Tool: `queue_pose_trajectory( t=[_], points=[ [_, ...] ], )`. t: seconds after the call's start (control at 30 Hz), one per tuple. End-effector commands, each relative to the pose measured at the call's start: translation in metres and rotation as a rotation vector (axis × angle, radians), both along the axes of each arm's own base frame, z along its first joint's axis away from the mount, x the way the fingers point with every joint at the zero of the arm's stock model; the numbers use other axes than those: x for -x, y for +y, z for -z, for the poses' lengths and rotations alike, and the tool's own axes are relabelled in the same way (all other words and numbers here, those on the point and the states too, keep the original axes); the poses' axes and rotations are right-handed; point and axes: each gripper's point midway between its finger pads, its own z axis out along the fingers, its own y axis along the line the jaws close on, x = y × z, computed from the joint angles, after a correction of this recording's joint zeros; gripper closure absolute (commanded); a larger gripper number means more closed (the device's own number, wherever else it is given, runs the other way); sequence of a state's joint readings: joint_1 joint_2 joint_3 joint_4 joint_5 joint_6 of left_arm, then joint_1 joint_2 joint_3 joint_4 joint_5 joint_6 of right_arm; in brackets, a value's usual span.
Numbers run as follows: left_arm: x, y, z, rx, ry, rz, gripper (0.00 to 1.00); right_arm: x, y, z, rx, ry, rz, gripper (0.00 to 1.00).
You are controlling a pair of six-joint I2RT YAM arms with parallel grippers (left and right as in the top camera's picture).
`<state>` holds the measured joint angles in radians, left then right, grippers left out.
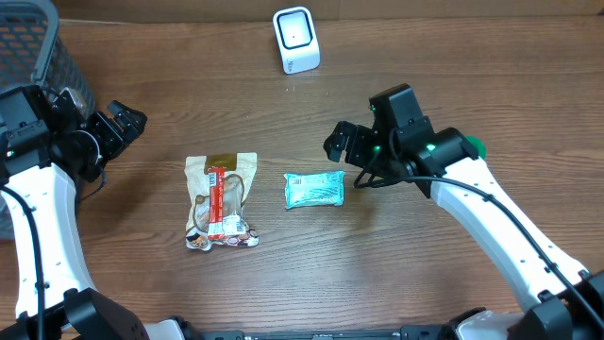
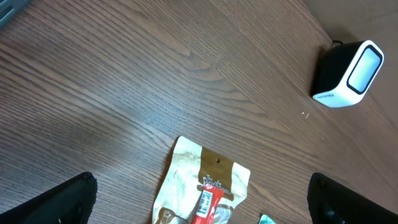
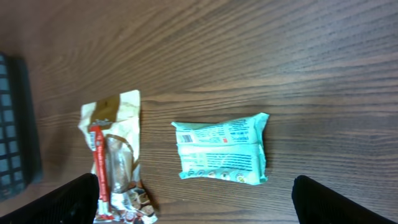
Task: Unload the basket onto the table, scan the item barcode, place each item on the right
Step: 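Move the right gripper over the mint-green packet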
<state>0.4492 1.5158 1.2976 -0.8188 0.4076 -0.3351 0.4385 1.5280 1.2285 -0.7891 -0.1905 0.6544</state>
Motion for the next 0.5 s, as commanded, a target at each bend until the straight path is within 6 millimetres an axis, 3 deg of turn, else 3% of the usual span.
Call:
queue_pose_trajectory(
  t=[0.0,0.47],
  points=[
    [-0.0002,0.0006,-0.0081,-0.007,-0.02,-0.005,0.0,-0.0045,-0.0017,0.004,0.016,-0.006,0.003,0.0],
    [-0.0002,0.0006,-0.0081,-0.007,-0.02,-0.005,0.0,-0.0086,-0.0055,0.0063,0.04,-0.017,0.019,0.0]
  ],
)
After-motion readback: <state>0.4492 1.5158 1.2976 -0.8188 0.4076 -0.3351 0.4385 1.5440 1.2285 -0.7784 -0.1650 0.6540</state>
